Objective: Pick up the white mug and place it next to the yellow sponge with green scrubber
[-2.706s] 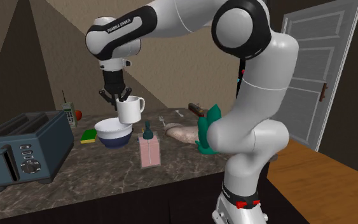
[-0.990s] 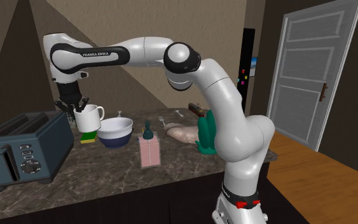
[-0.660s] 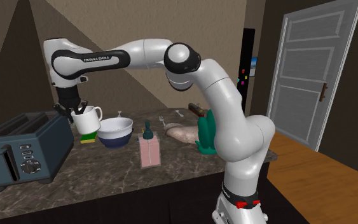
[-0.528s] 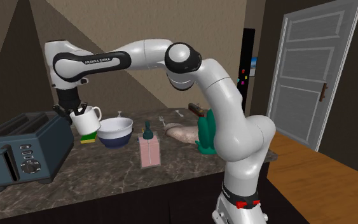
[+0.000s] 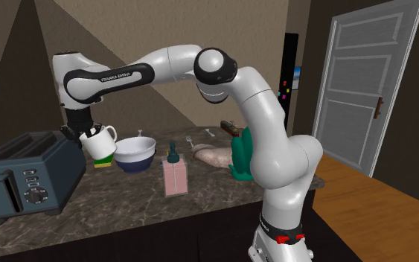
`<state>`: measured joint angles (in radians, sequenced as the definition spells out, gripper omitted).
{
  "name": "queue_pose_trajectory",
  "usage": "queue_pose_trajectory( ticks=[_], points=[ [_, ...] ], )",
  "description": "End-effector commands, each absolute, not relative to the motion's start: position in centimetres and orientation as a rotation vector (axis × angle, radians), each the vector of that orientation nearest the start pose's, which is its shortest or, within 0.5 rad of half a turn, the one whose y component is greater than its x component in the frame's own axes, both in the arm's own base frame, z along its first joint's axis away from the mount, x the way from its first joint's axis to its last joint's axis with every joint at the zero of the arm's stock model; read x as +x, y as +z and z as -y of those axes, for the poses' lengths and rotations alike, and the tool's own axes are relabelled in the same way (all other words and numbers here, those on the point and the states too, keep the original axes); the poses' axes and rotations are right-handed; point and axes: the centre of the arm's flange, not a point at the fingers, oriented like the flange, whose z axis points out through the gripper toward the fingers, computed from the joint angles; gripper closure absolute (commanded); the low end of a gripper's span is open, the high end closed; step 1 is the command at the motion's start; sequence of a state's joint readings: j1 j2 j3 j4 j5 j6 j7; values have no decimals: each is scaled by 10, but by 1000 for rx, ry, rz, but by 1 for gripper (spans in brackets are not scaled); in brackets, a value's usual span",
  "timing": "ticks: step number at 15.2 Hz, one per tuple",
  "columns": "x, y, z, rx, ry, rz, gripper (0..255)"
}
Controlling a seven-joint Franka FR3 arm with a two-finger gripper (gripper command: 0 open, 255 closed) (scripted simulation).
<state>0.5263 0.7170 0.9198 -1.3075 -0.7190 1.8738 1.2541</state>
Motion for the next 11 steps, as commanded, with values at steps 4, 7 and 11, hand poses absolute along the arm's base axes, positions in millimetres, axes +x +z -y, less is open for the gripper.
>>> queue_pose_trajectory(
  ticks=[4, 7, 11],
  points=[
    [316, 367, -651, -3128, -182, 324, 255],
    [316, 367, -651, -3128, -182, 324, 255],
    [316, 367, -651, -3128, -182, 324, 255]
  ],
)
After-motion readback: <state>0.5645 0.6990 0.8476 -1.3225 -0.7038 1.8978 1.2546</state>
